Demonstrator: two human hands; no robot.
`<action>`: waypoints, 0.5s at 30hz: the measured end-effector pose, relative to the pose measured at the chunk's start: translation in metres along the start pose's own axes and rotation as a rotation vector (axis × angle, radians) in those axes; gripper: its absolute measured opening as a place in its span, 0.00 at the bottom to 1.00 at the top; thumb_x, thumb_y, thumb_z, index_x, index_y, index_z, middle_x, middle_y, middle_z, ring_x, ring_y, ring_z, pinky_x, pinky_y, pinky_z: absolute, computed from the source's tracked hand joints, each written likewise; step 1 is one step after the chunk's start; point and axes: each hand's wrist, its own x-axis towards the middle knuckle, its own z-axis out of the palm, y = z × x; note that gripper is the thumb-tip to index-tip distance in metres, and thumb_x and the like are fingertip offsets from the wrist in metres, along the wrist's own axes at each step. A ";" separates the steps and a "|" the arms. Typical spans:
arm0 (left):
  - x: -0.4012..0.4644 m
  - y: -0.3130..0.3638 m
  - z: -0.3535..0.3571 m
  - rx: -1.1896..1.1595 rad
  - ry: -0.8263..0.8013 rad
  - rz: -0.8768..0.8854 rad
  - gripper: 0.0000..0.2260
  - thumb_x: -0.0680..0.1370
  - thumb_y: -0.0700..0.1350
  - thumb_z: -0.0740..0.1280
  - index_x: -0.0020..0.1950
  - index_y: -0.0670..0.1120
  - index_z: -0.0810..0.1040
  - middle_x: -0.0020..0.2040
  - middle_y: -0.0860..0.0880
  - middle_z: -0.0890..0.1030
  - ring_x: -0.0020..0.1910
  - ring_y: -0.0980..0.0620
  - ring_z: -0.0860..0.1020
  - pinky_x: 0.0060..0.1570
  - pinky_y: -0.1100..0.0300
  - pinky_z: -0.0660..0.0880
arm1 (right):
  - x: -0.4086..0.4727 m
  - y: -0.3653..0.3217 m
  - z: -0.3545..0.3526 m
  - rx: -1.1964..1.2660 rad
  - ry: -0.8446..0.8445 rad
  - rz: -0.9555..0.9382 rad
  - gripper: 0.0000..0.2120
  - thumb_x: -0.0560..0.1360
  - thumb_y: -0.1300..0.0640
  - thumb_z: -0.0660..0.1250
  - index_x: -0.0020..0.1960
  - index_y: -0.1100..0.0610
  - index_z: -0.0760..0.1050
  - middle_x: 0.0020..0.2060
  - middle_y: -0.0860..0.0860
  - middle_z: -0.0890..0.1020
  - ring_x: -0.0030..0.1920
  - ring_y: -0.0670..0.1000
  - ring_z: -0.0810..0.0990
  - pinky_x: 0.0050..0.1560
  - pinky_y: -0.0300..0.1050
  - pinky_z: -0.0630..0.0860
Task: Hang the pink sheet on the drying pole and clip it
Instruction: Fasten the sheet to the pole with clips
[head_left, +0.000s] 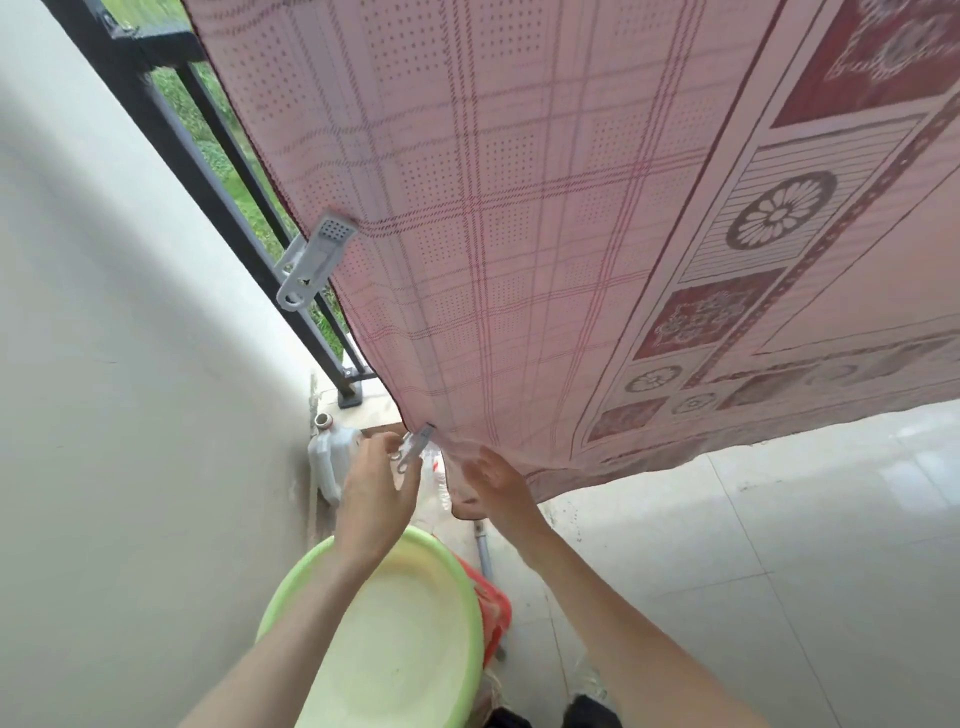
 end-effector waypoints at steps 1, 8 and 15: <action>-0.012 0.007 0.000 0.034 -0.014 0.061 0.14 0.76 0.48 0.64 0.58 0.43 0.72 0.53 0.47 0.76 0.54 0.46 0.75 0.51 0.53 0.72 | -0.006 -0.003 -0.015 -0.112 0.023 -0.027 0.25 0.78 0.48 0.59 0.72 0.55 0.62 0.69 0.50 0.69 0.68 0.50 0.68 0.68 0.44 0.64; -0.021 0.106 -0.010 0.368 0.035 0.493 0.23 0.78 0.60 0.51 0.67 0.49 0.65 0.67 0.42 0.72 0.65 0.40 0.72 0.60 0.41 0.71 | -0.047 -0.076 -0.118 -0.679 0.224 -0.329 0.32 0.77 0.41 0.57 0.75 0.54 0.53 0.74 0.50 0.61 0.74 0.51 0.59 0.72 0.50 0.57; -0.002 0.255 -0.080 0.477 0.373 0.785 0.22 0.79 0.54 0.54 0.72 0.50 0.63 0.74 0.43 0.61 0.74 0.42 0.56 0.70 0.38 0.57 | -0.118 -0.188 -0.198 -0.817 0.581 -0.846 0.30 0.75 0.37 0.52 0.72 0.52 0.62 0.66 0.50 0.72 0.67 0.53 0.69 0.70 0.55 0.61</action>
